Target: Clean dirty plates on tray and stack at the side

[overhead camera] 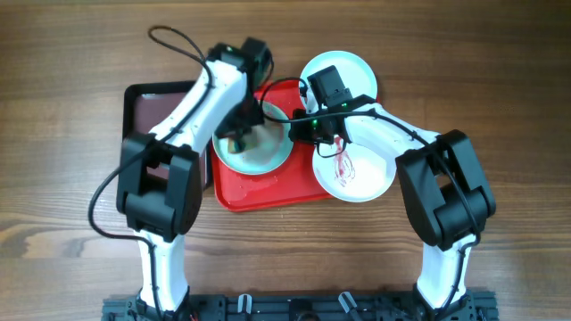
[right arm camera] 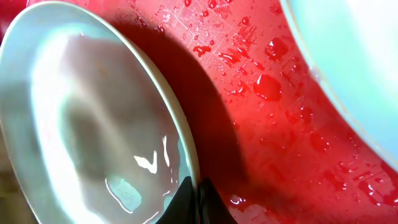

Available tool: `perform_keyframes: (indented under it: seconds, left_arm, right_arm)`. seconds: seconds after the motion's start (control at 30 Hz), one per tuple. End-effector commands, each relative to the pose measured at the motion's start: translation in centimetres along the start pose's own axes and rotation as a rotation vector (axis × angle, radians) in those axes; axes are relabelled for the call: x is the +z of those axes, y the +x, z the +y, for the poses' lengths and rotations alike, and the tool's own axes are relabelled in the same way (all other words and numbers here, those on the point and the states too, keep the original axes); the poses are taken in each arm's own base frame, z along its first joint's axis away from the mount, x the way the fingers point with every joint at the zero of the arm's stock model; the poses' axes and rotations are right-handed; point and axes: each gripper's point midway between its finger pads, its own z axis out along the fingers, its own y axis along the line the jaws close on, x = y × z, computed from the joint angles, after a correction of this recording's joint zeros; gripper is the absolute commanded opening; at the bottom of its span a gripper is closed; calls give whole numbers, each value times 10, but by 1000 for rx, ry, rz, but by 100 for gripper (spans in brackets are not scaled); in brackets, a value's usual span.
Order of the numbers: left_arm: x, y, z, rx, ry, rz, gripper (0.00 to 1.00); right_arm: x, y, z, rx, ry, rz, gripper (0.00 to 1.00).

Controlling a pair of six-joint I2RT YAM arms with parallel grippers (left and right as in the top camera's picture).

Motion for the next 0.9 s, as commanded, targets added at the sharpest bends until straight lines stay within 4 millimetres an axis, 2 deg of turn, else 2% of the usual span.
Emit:
perform_keyframes:
  seconds: [0.0, 0.1, 0.23, 0.47, 0.5, 0.53, 0.63, 0.7, 0.77, 0.87]
  left_arm:
    - [-28, -29, 4, -54, 89, -33, 4]
    - [-30, -53, 24, -128, 110, -58, 4]
    - [-27, -66, 45, -192, 116, -52, 4]
    - [-27, -63, 39, -147, 190, -11, 4]
    - [-27, -63, 39, -147, 189, -11, 4]
    - [-27, -63, 39, -146, 189, -11, 4]
    - [-27, -63, 39, -146, 190, -12, 4]
    - [-27, -63, 39, -146, 190, -12, 4]
    - [-27, -63, 39, -137, 190, -12, 4]
    - [-28, -60, 32, -132, 228, 9, 4]
  right_arm:
    - [8, -1, -8, 6, 16, 2, 4]
    - [8, -10, -10, -7, 40, -41, 5]
    - [11, -9, -9, -21, 67, -53, 5]
    - [27, 4, 3, -68, 76, -42, 13]
    - [28, 4, 3, -70, 79, -41, 12]
    - [28, 4, 3, -69, 79, -41, 4]
    - [27, 5, 3, -60, 74, -35, 4]
    - [22, 3, 4, -39, 71, -44, 4]
    - [7, -3, 9, -50, 76, -68, 4]
    - [-37, -21, 9, -109, 180, -180, 4]
